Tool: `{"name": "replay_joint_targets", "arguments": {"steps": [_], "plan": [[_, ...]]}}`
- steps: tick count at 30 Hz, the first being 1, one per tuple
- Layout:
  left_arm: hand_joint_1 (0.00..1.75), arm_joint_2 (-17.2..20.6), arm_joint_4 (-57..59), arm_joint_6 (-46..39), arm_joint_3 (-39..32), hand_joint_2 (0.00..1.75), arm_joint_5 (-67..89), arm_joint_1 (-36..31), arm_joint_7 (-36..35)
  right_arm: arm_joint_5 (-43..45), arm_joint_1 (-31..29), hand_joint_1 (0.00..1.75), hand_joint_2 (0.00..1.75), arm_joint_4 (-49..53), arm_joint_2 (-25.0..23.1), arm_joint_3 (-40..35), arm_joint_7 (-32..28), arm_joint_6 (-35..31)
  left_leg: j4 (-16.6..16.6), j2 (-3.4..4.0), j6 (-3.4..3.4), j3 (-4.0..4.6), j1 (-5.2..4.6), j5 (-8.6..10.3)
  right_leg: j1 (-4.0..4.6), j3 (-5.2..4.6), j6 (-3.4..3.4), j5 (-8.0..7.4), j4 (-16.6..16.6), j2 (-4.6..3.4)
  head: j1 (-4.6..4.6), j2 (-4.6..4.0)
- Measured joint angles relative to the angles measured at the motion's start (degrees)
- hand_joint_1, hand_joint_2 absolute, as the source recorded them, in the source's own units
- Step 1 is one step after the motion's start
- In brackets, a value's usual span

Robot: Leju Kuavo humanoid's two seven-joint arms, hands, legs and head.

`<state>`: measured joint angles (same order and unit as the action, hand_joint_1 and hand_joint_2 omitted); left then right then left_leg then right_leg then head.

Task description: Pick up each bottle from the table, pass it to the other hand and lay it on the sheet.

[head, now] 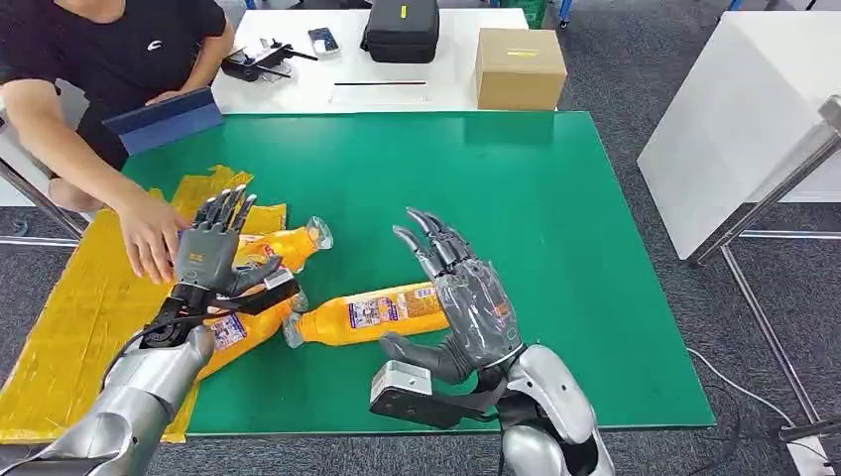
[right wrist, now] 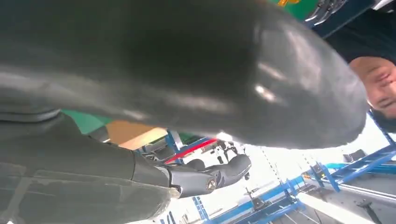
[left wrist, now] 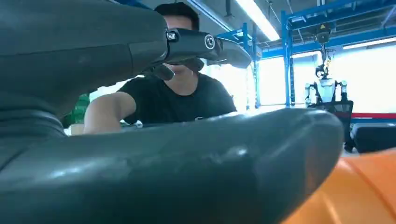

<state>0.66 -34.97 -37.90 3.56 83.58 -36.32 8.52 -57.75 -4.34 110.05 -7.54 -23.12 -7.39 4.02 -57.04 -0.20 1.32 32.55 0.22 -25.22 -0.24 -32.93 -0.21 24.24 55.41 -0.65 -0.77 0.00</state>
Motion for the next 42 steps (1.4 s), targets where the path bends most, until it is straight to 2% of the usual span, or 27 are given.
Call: {"name": "replay_joint_targets", "arguments": {"steps": [11, 15, 23, 26, 30, 31, 33, 35, 42], "plan": [[0.0, -0.2, -0.8, 0.0, -0.3, 0.0, -0.9, -0.2, 0.5, 0.1, 0.0, 0.0, 0.0, 0.0, 0.0, 0.0, 0.2, 0.0, 0.0, -0.01, 0.0, 0.0, 0.0, 0.0, 0.0, 0.0, 0.0, 0.0, 0.0, 0.0, 0.0, 0.0], [0.0, -0.2, -3.2, -0.4, -1.7, 0.0, -7.8, 0.1, 4.3, 0.0, 0.0, 0.0, 0.0, -0.2, 0.0, 0.0, 0.5, 0.0, 0.0, 0.02, 0.0, 0.01, 0.0, 0.0, 0.0, 0.02, 0.0, 0.0, 0.0, 0.0, 0.0, 0.0], [0.0, -0.4, -24.1, 8.7, -5.6, 0.0, -32.1, 5.3, 12.6, -1.0, -0.1, 0.0, 0.0, -1.4, 0.0, 1.9, 1.9, -1.0, 0.0, -0.02, 0.0, 0.03, 0.01, 0.0, 0.01, 0.02, 0.0, 0.01, 0.0, 0.0, 0.0, 0.0], [0.0, -1.1, -37.0, 11.9, -6.8, 0.0, -42.0, 9.9, 15.9, -1.7, 0.5, 0.0, 0.0, -1.7, 0.0, 3.5, 2.6, -1.2, 0.0, 0.13, 0.0, 0.02, 0.0, -0.02, 0.0, -0.01, 0.0, 0.02, 0.0, -0.05, 0.02, 0.0], [0.0, -1.9, -49.8, 22.6, -7.9, 0.0, -69.2, 14.5, 21.2, -3.6, 1.6, 0.0, 0.0, -1.9, 0.0, 5.2, 4.0, -2.2, 0.0, 0.06, 0.0, 0.04, 0.0, -0.05, -0.01, -0.01, 0.01, 0.04, 0.0, -0.02, 0.02, 0.0], [0.0, -2.1, -52.2, 25.5, -8.4, 0.0, -75.5, 15.7, 21.9, -3.9, 2.0, 0.0, 1.75, -1.9, 0.0, 5.8, 4.5, -2.4, 0.0, 0.07, 0.0, 0.04, 0.0, -0.05, 0.0, -0.01, 0.01, 0.04, 0.0, -0.02, 0.0, 0.0], [0.0, -2.4, -56.3, 30.7, -9.5, 0.0, -84.0, 18.2, 22.8, -4.2, 2.8, 0.0, 1.75, -2.2, 0.1, 7.1, 4.9, -3.2, 0.0, 0.06, 0.0, 0.03, 0.0, -0.05, 0.0, -0.01, 0.01, 0.04, 0.0, -0.02, 0.02, 0.0], [0.0, -2.9, -59.6, 33.6, -10.2, 0.0, -86.2, 20.8, 23.2, -4.7, 3.5, 0.0, 1.75, -2.4, 0.2, 8.1, 5.0, -3.5, 0.0, 0.05, -0.01, 0.03, 0.0, -0.05, 0.0, -0.02, 0.01, 0.04, 0.0, -0.01, 0.02, 0.0], [0.0, -4.2, -63.7, 34.9, -10.9, 0.0, -85.8, 24.7, 23.4, -6.4, 4.2, 0.0, 1.75, -4.6, 0.9, 9.6, 5.6, -3.4, 0.0, -0.02, -0.01, 0.02, 0.0, -0.03, 0.0, 0.02, 0.01, 0.03, 0.0, 0.01, 0.0, 0.0]]}}
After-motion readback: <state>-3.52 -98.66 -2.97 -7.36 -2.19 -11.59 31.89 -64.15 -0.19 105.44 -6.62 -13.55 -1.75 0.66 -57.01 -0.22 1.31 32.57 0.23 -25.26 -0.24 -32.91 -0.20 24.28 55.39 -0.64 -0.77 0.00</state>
